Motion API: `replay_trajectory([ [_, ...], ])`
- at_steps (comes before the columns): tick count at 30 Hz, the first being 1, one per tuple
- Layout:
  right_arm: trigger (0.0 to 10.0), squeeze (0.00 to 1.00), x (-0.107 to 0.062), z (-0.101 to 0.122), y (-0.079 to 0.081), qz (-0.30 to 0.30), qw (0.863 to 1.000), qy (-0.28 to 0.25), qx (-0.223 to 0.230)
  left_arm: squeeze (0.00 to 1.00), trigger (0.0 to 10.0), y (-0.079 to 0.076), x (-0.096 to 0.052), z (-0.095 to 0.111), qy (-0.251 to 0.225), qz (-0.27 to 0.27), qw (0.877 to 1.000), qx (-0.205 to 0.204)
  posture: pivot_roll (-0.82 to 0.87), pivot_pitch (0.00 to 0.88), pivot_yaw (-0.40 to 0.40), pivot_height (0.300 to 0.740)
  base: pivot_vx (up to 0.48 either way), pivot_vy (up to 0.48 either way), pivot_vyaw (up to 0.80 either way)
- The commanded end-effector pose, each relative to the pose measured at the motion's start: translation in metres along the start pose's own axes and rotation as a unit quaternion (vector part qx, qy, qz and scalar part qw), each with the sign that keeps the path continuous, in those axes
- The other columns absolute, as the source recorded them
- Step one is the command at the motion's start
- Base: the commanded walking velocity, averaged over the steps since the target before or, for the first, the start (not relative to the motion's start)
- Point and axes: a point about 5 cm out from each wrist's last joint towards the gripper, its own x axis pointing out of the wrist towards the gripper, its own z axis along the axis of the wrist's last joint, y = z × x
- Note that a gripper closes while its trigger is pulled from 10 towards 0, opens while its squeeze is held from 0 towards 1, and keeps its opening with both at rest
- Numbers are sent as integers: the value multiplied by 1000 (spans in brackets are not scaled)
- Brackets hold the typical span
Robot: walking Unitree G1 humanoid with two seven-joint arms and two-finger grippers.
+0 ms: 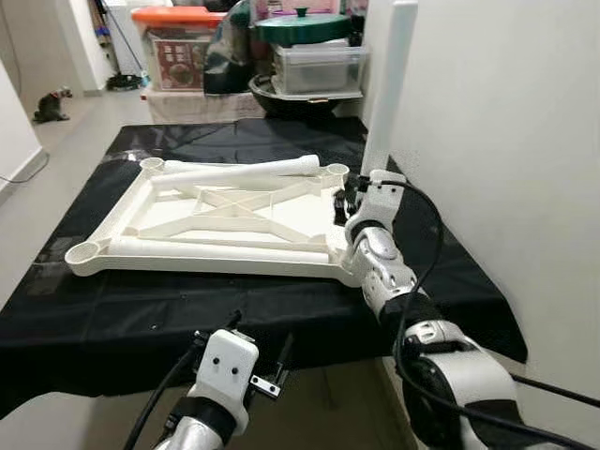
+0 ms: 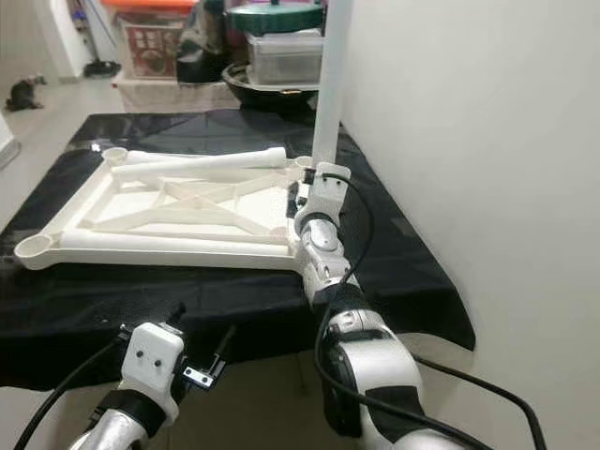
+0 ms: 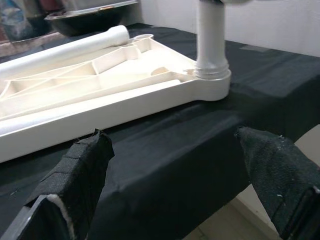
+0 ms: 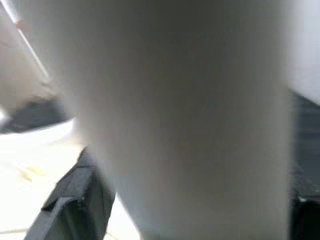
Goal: Building children table
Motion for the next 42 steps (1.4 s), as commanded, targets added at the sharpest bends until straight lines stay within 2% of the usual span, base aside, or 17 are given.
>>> replay_trajectory([
  [1,10000,0,1,-2,14,79,996,19,39,0,10000,-1,0,-4,9,-3,1000,2,42,36,-39,740,0,0,0],
  [3,10000,0,-5,-10,10,208,975,60,59,0,10000,-1,0,-5,10,-3,1000,-3,42,36,-39,740,0,0,0],
  [9,10000,0,-13,-12,9,310,943,85,82,0,10000,0,-1,-4,9,-2,1000,-1,42,36,-39,740,0,0,0],
  [11,10000,0,-26,-14,12,452,883,117,48,0,10000,2,0,-2,7,1,1000,-3,42,36,-39,740,0,0,0],
  [13,10000,0,-26,-14,12,452,883,117,48,0,10000,2,0,-2,7,1,1000,-3,42,36,-39,740,0,0,0],
  [14,10000,0,-37,-17,17,546,824,148,2,0,10000,2,0,-2,7,2,1000,-2,53,37,-40,740,0,0,0],
  [20,10000,0,-40,-23,25,583,791,178,-49,0,10000,2,0,-3,8,1,1000,0,53,37,-40,740,0,0,0],
  [21,2196,0,-40,-25,27,584,789,182,-66,0,10000,2,0,-3,8,2,1000,0,53,37,-40,740,0,0,0],
  [22,2196,0,-40,-25,27,584,789,182,-66,0,10000,2,0,-3,8,2,1000,0,53,37,-40,740,0,0,0],
  [23,0,0,-39,-27,28,582,788,185,-73,0,10000,2,-1,-3,8,2,1000,0,56,39,-42,740,0,0,0],
  [29,0,0,-30,-26,28,510,840,155,-98,0,10000,3,-1,-3,9,3,1000,0,57,39,-41,740,0,0,0],
  [31,0,0,-20,-20,21,426,888,127,-115,0,10000,3,-1,-4,9,4,1000,0,56,41,-42,740,0,0,0],
  [34,0,0,-15,-17,15,370,913,113,-129,0,10000,2,-1,-4,9,4,1000,0,56,41,-42,740,0,0,0],
  [36,0,0,-6,-10,-4,227,959,88,-144,0,10000,2,-1,-4,9,3,1000,0,54,35,-41,740,0,0,0],
  [37,0,0,-6,-10,-4,227,959,88,-144,0,10000,2,-1,-4,9,3,1000,0,54,35,-41,740,0,0,0],
  [40,0,0,-3,-7,-36,10,988,60,-141,0,10000,1,-2,-4,10,1,1000,-1,46,33,-34,740,0,0,0],
  [42,0,0,-4,-8,-41,-27,989,57,-137,0,10000,1,-2,-5,10,1,1000,-1,46,33,-34,740,0,0,0],
])
